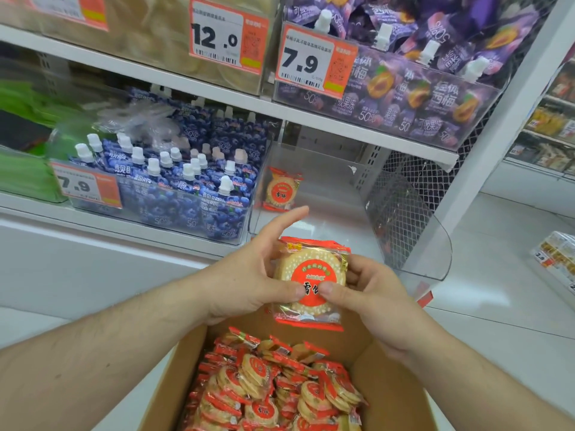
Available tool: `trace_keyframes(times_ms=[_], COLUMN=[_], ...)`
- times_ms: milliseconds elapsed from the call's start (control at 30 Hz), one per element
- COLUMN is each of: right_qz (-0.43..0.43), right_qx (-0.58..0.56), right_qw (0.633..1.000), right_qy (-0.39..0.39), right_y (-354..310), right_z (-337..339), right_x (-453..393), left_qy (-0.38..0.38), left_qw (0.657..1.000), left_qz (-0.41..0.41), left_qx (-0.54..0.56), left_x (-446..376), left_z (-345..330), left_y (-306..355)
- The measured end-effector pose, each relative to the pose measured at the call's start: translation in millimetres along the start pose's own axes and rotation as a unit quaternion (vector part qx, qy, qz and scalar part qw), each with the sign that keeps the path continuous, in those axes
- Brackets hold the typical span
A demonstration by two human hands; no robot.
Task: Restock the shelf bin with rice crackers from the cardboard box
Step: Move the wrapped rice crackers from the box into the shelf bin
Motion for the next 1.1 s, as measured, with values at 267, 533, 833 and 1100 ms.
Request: trace_keyframes(times_ms=[267, 533, 833, 1100], right_qz=[0.008, -0.091, -0.072, -0.113], right_qx=[0.106, 0.166, 0.28, 0.29], right_qw=[0.987, 0.975, 0.929, 0.933], right_qy=[0.123, 0.119, 0.231, 0.179], right_y=[-32, 17, 45, 42], right_z=[45, 20, 10, -5], right_x=[-116, -243, -279, -290], left_qy=[0.38, 0.351, 0.346, 0.339], left_qw=[0.903, 0.909, 0.913, 0.916], left_qz=[-0.054, -0.001, 0.01, 0.018], left_qx=[-0.194, -0.224, -0.216, -0.213], left_x=[-22, -47, -50, -48], left_z=[58, 60, 59, 62], left_y=[-9, -31, -35, -32])
Point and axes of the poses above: each hand's wrist, its own x-axis away from the middle knuckle, its own z-axis out of the back of the hand, y = z × x, the point moved 2 cm from there along -x, towards the middle knuckle, and after that the axes turned 2 degrees about y, right-handed, at the moved point
